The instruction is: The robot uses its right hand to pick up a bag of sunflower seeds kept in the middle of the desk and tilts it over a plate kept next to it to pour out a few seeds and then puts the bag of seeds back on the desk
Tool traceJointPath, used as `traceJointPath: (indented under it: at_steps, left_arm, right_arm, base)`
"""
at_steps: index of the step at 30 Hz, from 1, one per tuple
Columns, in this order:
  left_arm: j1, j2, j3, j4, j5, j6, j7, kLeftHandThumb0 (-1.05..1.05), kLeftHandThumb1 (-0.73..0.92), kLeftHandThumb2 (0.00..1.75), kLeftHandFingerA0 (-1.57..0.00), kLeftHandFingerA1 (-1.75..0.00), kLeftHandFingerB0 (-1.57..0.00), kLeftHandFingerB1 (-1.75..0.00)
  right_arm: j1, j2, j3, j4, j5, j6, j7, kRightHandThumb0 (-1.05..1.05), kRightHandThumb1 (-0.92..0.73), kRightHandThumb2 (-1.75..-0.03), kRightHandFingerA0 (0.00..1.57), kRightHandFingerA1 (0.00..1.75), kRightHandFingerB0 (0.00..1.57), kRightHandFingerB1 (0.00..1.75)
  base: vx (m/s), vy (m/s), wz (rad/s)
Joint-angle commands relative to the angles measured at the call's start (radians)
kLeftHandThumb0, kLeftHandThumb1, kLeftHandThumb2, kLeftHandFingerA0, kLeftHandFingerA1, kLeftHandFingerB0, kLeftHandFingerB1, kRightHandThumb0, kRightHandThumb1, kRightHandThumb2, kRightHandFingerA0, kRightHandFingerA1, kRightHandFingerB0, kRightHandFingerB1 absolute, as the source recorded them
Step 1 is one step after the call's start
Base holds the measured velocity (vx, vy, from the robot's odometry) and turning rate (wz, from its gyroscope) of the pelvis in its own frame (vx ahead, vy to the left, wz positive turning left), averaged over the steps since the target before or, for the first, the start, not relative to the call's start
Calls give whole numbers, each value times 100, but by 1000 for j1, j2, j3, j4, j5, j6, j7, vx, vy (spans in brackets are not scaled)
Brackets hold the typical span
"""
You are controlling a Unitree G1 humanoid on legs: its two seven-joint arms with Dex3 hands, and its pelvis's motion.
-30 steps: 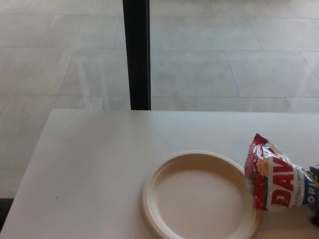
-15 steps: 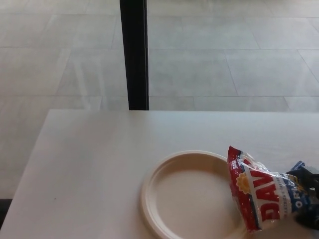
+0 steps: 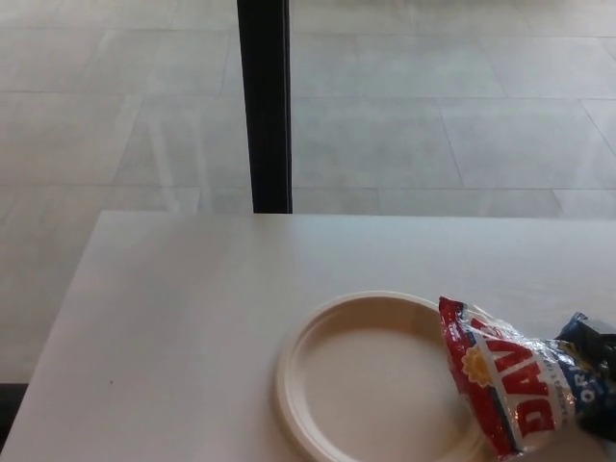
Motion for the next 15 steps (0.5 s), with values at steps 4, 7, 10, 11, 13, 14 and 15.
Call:
traceJointPath:
  at_steps: [4, 7, 10, 11, 13, 14, 15]
  left_arm:
    - [-4, 14, -3, 28, 8, -23, 23, -37, 46, 99, -43, -71, -36, -65]
    - [12, 8, 8, 4, -11, -24, 3, -37, 46, 100, -41, -70, -34, -65]
    - [27, 5, 5, -26, -4, -19, 13, -40, 44, 99, -44, -72, -37, -66]
    - [31, 4, 6, -34, -5, -15, 14, -36, 58, 78, -46, -78, -39, -65]
    - [20, 8, 7, -12, -6, -13, 11, -35, 46, 100, -43, -72, -36, -66]
    - [31, 6, 4, -25, -1, -22, 13, -35, 46, 99, -45, -73, -38, -67]
    - [31, 8, 4, -24, -1, -22, 13, -35, 46, 99, -45, -73, -38, -67]
  right_arm:
    - [52, -4, 10, -49, -40, 98, 78, -30, -62, -83, 93, 175, 68, 174]
    - [57, 10, -5, -76, -26, 125, 73, -30, -68, -91, 94, 175, 76, 158]
    - [58, 21, -23, -131, -16, 187, 107, -39, -66, -85, 104, 160, 83, 124]
    - [59, 26, -32, -140, -9, 184, 98, -31, -68, -82, 90, 172, 73, 141]
    - [64, 38, -55, -172, 7, 212, 108, -32, -68, -88, 93, 175, 73, 149]
    - [69, 51, -76, -190, 18, 219, 91, -31, -61, -95, 96, 175, 76, 156]
    - [73, 54, -79, -192, 15, 222, 92, -31, -61, -95, 96, 175, 76, 156]
  base:
    - [0, 0, 0]
    - [0, 0, 0]
    - [0, 0, 0]
    - [0, 0, 0]
    - [0, 0, 0]
    - [0, 0, 0]
    - [0, 0, 0]
